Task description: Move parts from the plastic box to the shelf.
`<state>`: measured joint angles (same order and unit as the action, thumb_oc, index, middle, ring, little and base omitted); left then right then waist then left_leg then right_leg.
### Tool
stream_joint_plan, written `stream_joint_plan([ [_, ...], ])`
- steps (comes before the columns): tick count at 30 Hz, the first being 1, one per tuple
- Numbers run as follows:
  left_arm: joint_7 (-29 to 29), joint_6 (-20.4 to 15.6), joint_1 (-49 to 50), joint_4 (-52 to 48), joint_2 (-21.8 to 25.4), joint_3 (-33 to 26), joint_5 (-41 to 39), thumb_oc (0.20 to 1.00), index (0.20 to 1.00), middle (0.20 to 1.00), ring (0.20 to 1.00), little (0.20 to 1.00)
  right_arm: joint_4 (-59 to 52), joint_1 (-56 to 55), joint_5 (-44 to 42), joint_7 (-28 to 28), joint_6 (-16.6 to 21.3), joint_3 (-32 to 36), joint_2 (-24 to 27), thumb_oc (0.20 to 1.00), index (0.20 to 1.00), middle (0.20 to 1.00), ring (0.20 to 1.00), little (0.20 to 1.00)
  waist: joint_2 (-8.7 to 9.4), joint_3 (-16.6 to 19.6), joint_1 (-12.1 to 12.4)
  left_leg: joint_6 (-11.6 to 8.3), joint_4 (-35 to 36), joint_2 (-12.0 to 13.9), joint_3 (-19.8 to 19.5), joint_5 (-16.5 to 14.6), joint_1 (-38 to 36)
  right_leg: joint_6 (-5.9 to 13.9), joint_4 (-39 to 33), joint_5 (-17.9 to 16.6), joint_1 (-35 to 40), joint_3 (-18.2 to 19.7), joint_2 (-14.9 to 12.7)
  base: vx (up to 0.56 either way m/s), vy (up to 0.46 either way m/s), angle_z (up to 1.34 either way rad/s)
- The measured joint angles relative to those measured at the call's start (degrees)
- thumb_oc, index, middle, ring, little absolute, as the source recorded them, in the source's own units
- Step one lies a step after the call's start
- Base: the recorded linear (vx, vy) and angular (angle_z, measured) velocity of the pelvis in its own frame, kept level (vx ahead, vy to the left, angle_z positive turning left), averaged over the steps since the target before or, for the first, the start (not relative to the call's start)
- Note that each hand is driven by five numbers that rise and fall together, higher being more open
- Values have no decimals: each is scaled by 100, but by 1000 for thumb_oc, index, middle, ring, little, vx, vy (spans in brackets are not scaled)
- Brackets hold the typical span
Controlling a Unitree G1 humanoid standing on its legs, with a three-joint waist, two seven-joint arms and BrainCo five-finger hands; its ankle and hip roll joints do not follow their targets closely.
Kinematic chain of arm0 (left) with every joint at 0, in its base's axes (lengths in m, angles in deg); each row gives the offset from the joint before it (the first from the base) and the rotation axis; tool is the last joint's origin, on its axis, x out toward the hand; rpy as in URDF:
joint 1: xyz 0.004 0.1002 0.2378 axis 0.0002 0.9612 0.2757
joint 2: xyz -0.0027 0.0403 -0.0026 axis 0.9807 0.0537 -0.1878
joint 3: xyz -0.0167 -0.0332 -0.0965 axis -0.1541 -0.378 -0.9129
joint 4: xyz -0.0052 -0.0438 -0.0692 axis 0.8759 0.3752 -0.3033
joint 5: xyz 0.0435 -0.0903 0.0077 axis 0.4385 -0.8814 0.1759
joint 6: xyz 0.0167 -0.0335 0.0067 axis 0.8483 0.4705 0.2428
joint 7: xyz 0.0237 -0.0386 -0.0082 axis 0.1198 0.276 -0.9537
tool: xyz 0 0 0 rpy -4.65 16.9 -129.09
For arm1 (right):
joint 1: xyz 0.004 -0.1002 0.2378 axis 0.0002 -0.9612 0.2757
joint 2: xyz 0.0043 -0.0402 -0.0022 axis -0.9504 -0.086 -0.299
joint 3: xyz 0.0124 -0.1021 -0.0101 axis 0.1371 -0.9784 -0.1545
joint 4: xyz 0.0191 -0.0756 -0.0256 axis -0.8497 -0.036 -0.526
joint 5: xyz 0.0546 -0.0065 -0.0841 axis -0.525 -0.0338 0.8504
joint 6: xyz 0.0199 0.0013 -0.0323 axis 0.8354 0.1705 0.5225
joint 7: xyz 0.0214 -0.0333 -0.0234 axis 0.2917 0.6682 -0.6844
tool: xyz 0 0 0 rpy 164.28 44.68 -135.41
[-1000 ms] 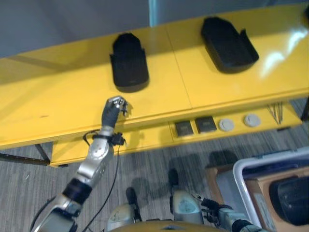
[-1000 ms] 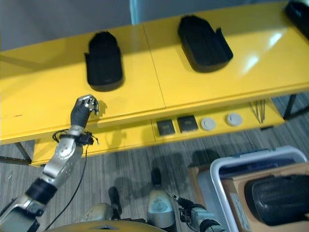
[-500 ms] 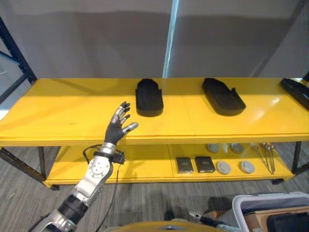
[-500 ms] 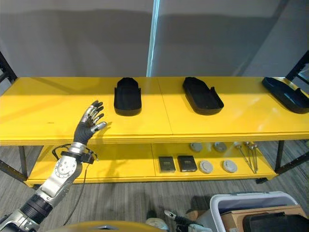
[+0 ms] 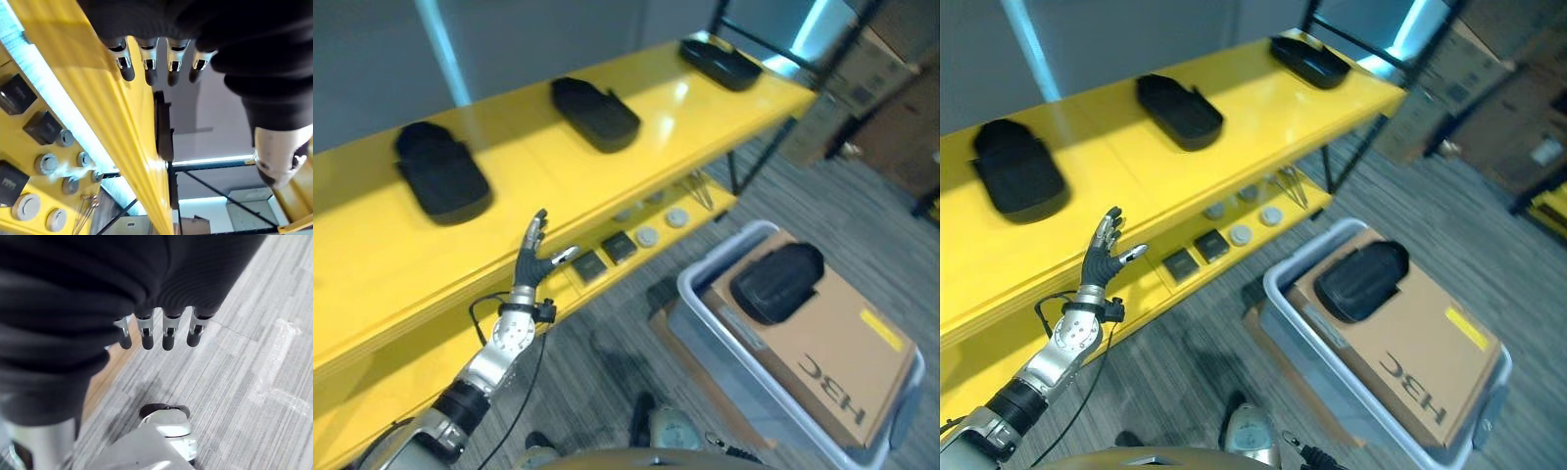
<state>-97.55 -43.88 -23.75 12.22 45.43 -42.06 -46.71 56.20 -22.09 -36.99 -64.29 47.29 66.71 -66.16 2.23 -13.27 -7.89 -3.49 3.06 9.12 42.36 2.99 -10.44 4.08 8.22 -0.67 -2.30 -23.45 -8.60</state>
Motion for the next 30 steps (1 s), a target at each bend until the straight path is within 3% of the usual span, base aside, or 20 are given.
stream_joint_plan([
  [2, -413, -88, 84, 307, -117, -376, 194, 1000, 1000, 1000, 1000, 1000, -7, 7, 89, 16, 63, 18, 89, 1000, 1000, 1000, 1000, 1000, -264, -113, 188, 126, -288, 265, -24, -193, -154, -360, -230, -66, 1, -230, 209, 57, -335, -152],
  [3, -535, -83, 70, 593, -226, -565, 268, 1000, 1000, 1000, 1000, 1000, -2, -54, 223, 25, 57, 45, 128, 1000, 1000, 1000, 1000, 1000, -442, -144, 69, 21, -429, 425, -99, -267, -199, -367, -431, -35, 167, -183, 383, 55, -226, -85],
  [6, -533, 17, 65, 813, -269, -638, 285, 1000, 1000, 1000, 1000, 1000, 21, -179, 281, 66, 57, 91, 164, 1000, 1000, 1000, 1000, 1000, -586, -105, -58, -9, -460, 575, -302, -302, -252, -445, -522, 36, 255, -35, 547, 64, -162, -25],
  [7, -445, 26, 63, 786, -303, -606, 292, 1000, 1000, 1000, 1000, 1000, 5, -222, 403, 96, 47, 105, 173, 1000, 1000, 1000, 1000, 1000, -622, -98, -125, -24, -483, 524, -498, -122, -226, -480, -460, 115, 211, -9, 579, 138, -229, -26],
  [9, -298, 37, 99, 992, -308, -593, 340, 1000, 1000, 1000, 1000, 1000, -5, -153, 497, 167, 7, 211, 150, 1000, 1000, 1000, 1000, 1000, -551, -127, -169, -143, -834, 615, -645, -45, -196, -520, -414, 169, 236, 106, 588, 144, -116, -41],
  [11, -84, 181, 254, 1239, -314, -570, 320, 1000, 1000, 1000, 1000, 1000, 64, 39, 560, 316, -100, 204, 165, 1000, 1000, 1000, 1000, 1000, -293, -201, 55, -286, -2113, 755, -1372, -3, 291, -615, -510, 108, 305, 575, 578, 121, 9, -91],
  [12, -40, 225, 352, 1312, -332, -547, 264, 1000, 1000, 1000, 1000, 1000, 119, 135, 568, 375, -127, 196, 213, 1000, 1000, 1000, 1000, 1000, -240, -188, 150, -473, -2294, 582, -1971, -255, 503, -684, -620, -30, 280, 843, 568, 30, 79, -87],
  [13, -25, 251, 474, 1377, -344, -525, 225, 1000, 1000, 1000, 1000, 1000, 202, 251, 567, 418, -161, 150, 295, 1000, 1000, 1000, 1000, 1000, -229, -171, 229, -605, -2065, 317, -2472, -460, 589, -628, -741, -210, 271, 1063, 573, 58, 120, -154],
  [14, 62, 388, 702, 1470, -387, -518, 208, 1000, 1000, 1000, 1000, 1000, 270, 459, 539, 465, -164, 106, 431, 1000, 1000, 1000, 1000, 1000, -265, -173, 400, -496, -1116, -71, -2838, -519, 619, -602, -1049, -386, 247, 1404, 598, 158, 188, -138],
  [16, 213, 466, 863, 1586, -414, -502, 209, 1000, 1000, 1000, 1000, 1000, 257, 646, 527, 492, -51, 40, 553, 1000, 1000, 1000, 1000, 1000, -322, -163, 527, -397, 104, -460, -3434, -319, 643, -551, -1334, -465, 291, 1665, 650, 119, 154, -108],
  [18, 515, 664, 923, 1965, -493, -479, 102, 1000, 1000, 1000, 1000, 1000, 158, 683, 432, 505, 247, -86, 611, 1000, 1000, 1000, 1000, 1000, -422, -126, 724, -288, 175, -663, -3919, -75, 982, -572, -1333, -474, 257, 1744, 689, 107, 173, -106],
  [20, 743, 753, 954, 2559, -701, -489, -4, 1000, 1000, 1000, 1000, 1000, -215, 571, 385, 433, 547, -299, 653, 1000, 1000, 1000, 1000, 1000, -485, -82, 783, -243, 171, -617, -3840, -69, 1083, -554, -1334, -539, 296, 1518, 688, 109, 126, -80],
  [21, 835, 790, 985, 2935, -851, -519, -14, 1000, 1000, 1000, 1000, 1000, -539, 451, 360, 349, 695, -418, 669, 1000, 1000, 1000, 1000, 1000, -543, -26, 756, -91, 168, -593, -3760, 7, 1075, -521, -1334, -540, 319, 1431, 678, 111, 55, -51],
  [23, 982, 826, 1159, 3638, -1147, -856, -19, 1000, 1000, 1000, 1000, 1000, -2306, -74, 395, 87, 931, -473, 711, 1000, 1000, 1000, 1000, 1000, -484, 46, 582, 92, 206, -702, -3681, 165, 1064, -322, -1334, -403, 348, 1423, 584, 69, 14, -30],
  [27, 1066, 938, 1656, 3823, -881, -1210, -92, 1000, 1000, 1000, 1000, 1000, -3875, -533, 694, -372, 1371, -391, 699, 1000, 1000, 1000, 1000, 1000, 44, 220, 406, 243, 207, -881, -3613, 229, 1140, -136, -1328, -451, 261, 1561, 391, 22, 8, 1],
  [30, 1215, 1045, 1815, 3892, -669, -1553, -425, 1000, 1000, 1000, 1000, 1000, -4696, -628, 675, -576, 1615, -41, 759, 1000, 1000, 1000, 1000, 1000, 242, 234, 398, 335, 205, -937, -3577, 245, 1168, 16, -1331, -522, 222, 1641, 339, 40, 23, -3],
])
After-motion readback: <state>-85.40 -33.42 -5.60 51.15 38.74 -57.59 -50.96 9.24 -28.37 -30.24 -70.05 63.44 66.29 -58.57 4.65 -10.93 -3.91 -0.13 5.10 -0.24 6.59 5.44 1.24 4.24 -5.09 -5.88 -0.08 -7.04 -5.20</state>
